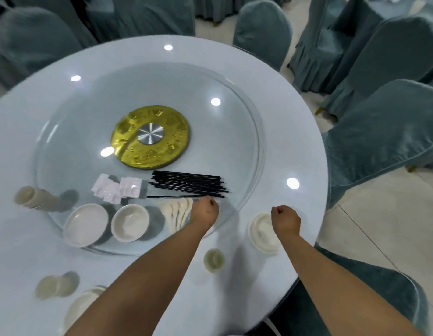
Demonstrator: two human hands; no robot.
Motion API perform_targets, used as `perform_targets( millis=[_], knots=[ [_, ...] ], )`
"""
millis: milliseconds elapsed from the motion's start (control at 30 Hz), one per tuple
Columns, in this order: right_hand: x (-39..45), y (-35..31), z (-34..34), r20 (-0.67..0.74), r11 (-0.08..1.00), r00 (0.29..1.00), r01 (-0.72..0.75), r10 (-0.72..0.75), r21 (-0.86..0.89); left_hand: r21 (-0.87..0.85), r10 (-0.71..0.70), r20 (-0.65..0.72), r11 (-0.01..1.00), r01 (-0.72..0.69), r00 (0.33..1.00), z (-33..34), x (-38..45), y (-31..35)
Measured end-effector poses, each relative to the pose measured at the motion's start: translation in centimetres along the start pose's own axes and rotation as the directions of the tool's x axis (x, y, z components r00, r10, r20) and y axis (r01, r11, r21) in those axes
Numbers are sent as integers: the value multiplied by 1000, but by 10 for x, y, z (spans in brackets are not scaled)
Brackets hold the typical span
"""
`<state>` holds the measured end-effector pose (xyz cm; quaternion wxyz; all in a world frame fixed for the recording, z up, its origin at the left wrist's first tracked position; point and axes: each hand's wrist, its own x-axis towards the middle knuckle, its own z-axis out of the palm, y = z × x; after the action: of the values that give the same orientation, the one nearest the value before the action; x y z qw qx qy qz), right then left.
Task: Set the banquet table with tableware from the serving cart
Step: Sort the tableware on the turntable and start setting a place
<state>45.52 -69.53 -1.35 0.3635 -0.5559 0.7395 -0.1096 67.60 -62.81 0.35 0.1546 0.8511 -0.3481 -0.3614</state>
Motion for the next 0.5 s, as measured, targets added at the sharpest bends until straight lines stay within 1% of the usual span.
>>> perform_targets(
  millis=[67, 200, 367, 500],
  knots=[
    [-10, -26, 17, 46, 999, 998, 49, -48, -23, -41, -10, -61, 999, 7, 998, -25, 2, -23],
    [-30, -73, 56, 133, 988, 981, 146, -139, -43, -114, -54, -115, 993, 41, 992, -71, 2, -64],
    [-51, -127, 101, 229, 944, 935, 305, -272, -124, -242, -118, -181, 968, 72, 976, -119, 2, -115],
    [-65, -169, 142, 304, 923, 898, 367, -319, -117, -262, -158, -214, 960, 99, 964, -156, 12, -154]
  ],
)
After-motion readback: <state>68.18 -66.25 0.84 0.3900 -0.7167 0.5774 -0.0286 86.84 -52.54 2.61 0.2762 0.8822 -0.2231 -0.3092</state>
